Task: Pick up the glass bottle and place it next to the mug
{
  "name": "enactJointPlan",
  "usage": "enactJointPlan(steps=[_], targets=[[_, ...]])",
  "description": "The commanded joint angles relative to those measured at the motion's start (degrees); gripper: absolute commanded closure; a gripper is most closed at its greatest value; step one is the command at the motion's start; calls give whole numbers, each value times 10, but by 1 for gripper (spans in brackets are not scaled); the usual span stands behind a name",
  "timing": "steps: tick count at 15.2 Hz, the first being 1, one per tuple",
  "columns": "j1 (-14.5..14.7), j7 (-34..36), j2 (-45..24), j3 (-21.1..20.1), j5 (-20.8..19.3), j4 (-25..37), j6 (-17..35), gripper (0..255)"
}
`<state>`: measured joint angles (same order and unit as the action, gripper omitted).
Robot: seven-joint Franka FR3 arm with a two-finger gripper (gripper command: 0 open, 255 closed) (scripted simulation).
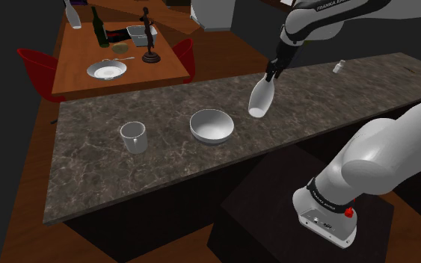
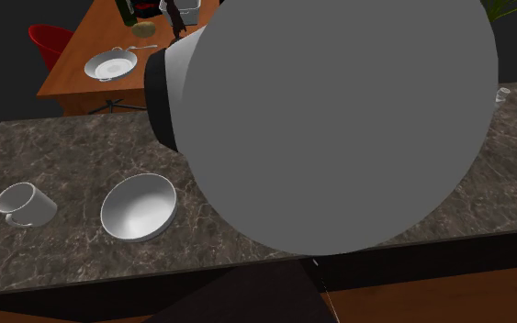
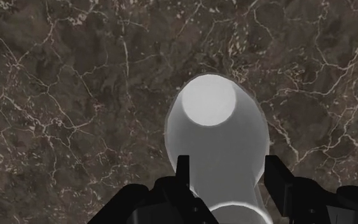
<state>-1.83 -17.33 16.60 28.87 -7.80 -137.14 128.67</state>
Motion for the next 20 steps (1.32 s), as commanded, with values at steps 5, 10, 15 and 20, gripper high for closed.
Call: enactJointPlan(steps=[5,10,15,20], targets=[[0,0,0,0,0,-1,0,255],[-1,2,7,-3,-2,9,-17,255],[-1,7,23,-10,-5,36,-58,255],[-1,10,34,-17,-6,65,-98,255]])
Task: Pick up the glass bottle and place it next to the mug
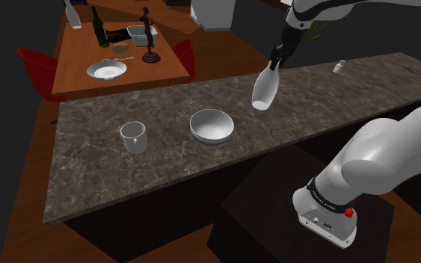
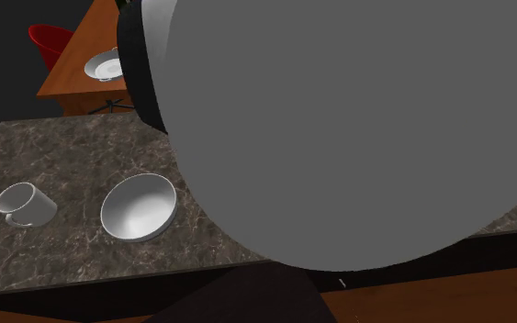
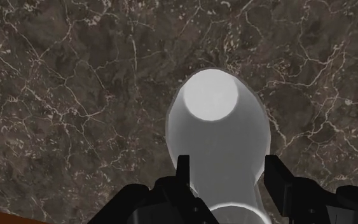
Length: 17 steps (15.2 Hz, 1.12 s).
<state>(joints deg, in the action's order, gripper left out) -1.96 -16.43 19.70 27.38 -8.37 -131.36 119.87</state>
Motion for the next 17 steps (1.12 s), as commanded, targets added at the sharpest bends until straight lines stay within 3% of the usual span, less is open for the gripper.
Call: enactJointPlan(steps=[1,17], targets=[[0,1,5,-3,0,13,-18,255],[4,3,16,-18,5,127,-142,255]])
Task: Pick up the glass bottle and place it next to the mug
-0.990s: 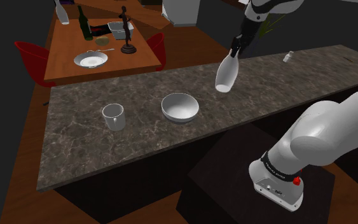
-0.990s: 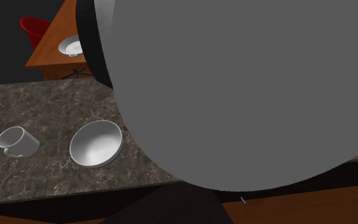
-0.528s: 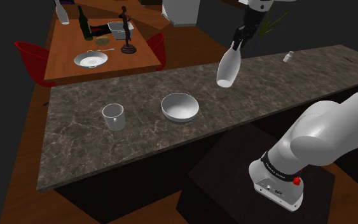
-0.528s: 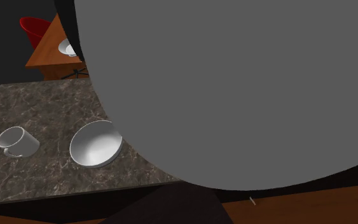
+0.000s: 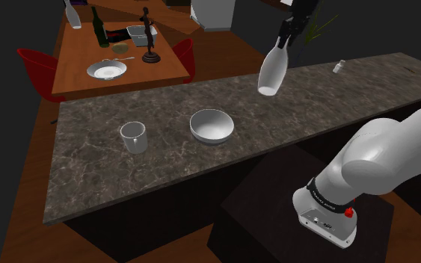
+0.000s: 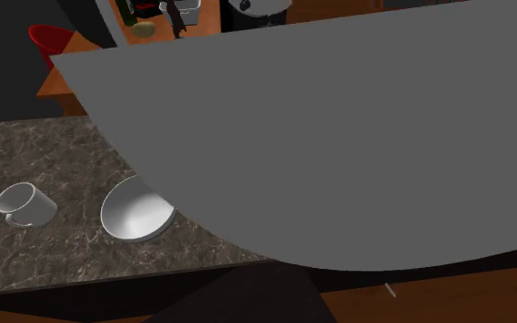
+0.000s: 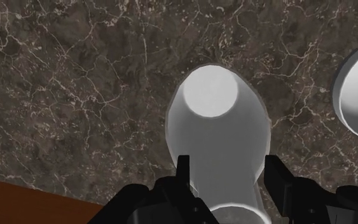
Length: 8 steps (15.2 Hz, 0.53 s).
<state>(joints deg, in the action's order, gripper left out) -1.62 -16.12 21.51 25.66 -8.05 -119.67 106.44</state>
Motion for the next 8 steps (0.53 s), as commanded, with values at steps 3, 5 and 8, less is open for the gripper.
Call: enactJointPlan(steps=[3,5,8], targets=[[2,-1,-4,-2,3,35,-31,255],[3,-1,-6,-3,5,52,-46,255],[5,-3,-10,-5,7,79,-69,255]])
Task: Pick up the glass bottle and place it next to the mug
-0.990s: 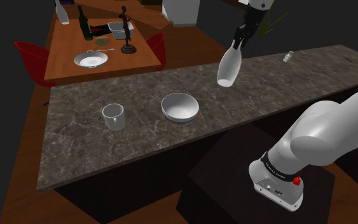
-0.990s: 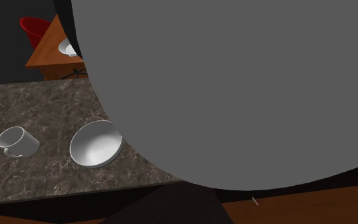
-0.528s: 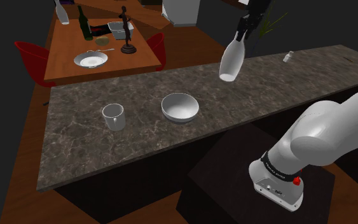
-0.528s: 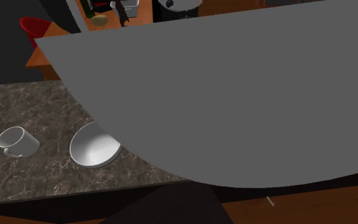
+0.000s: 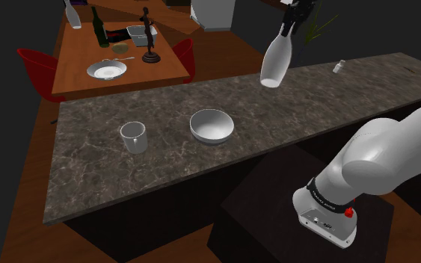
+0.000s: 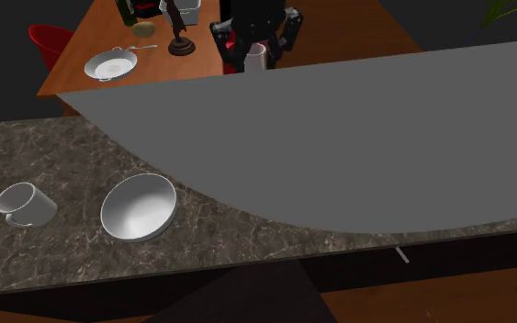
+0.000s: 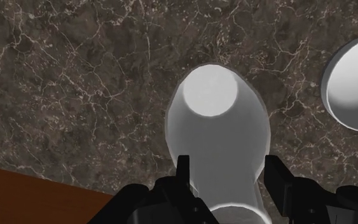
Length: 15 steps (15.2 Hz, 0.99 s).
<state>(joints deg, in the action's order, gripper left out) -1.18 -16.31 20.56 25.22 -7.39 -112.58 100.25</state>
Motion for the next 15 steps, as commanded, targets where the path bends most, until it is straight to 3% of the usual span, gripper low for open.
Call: enactJointPlan(steps=[1,15], targets=[[1,-1,-2,0,1,17,-15,255],[7,-12,-39,1,17,161,-124,255]])
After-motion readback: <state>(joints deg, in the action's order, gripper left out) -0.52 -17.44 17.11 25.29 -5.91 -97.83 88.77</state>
